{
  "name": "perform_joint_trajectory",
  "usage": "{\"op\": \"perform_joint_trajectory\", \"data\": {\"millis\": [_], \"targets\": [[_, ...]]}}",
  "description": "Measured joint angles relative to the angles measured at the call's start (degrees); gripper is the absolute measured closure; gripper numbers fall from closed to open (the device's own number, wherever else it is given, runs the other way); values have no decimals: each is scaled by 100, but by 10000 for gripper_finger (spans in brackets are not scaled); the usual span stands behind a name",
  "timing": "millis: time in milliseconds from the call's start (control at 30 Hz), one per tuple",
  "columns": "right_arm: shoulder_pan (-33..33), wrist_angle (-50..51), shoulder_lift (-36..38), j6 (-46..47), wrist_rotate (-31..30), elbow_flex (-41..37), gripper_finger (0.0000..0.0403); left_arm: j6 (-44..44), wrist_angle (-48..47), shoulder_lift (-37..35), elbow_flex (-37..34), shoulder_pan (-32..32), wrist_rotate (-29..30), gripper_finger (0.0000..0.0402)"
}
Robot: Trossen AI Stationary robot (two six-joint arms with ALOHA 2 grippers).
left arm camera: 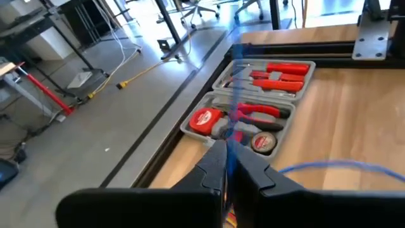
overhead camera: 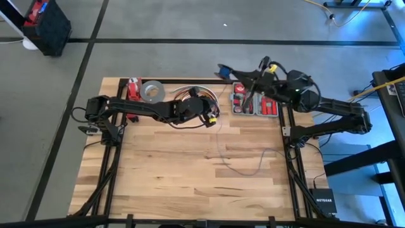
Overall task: Coil cords
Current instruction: Coil the blue wire on the black spool
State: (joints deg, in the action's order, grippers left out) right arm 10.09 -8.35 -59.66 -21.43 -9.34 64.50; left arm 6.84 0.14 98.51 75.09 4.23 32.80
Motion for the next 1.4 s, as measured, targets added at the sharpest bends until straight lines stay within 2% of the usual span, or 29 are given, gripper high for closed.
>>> {"op": "perform_joint_trajectory", "data": {"millis": [533,967,1200,1400], "targets": [[2,588,387,-173,-170,60,402,-191,-429,-14,13,-184,-105,392],[4,603,444,-432,-477,45,402,-280,-2118,-16,15,-249,-108,281],[4,664,448,-454,-514,45,402,-12,-1890,-16,20,-353,-107,265],[4,698,446,-457,-509,45,402,702,-744,170,24,-444,-101,265]]}}
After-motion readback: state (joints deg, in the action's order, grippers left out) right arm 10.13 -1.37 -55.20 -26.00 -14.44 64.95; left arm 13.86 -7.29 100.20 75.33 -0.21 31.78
